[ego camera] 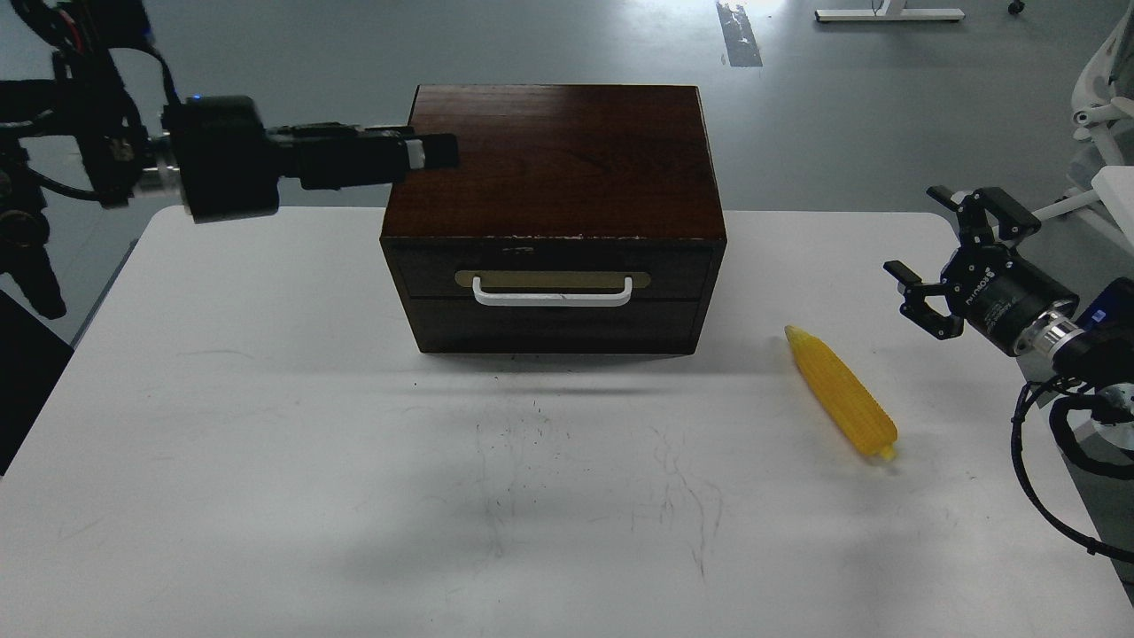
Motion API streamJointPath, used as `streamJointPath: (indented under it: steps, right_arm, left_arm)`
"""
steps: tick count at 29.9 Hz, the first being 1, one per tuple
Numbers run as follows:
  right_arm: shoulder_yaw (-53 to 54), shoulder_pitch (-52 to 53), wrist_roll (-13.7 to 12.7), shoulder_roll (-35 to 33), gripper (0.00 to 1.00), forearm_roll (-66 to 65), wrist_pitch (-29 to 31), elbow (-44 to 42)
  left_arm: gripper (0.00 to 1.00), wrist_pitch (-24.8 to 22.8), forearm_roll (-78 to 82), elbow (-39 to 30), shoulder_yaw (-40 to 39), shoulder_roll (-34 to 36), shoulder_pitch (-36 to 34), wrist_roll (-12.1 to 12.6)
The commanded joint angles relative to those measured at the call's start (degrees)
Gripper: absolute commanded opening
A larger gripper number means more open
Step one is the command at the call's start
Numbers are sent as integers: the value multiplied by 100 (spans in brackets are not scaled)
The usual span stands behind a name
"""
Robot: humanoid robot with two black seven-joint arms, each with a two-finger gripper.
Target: Put corn in drawer with both arms
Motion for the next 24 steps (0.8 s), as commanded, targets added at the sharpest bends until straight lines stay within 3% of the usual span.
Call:
streamJointPath:
  steps: [1, 7, 13, 24]
  right_arm:
    - [2, 8, 0, -2, 100, 0, 0, -1]
    - [2, 8, 0, -28, 100, 0, 0, -1]
    - [11, 0, 0, -37, 100, 0, 0, -10]
    - [37, 0, 0, -116, 100, 0, 0, -10]
  left_arm:
    - [99, 2, 1271, -117, 35, -463, -240, 1]
    - [99, 2, 3327, 59, 587, -1473, -652, 1]
    - [99, 2, 3646, 357, 1493, -1895, -1206, 1]
    - [99, 2, 3936, 859, 2065, -2555, -1321, 1]
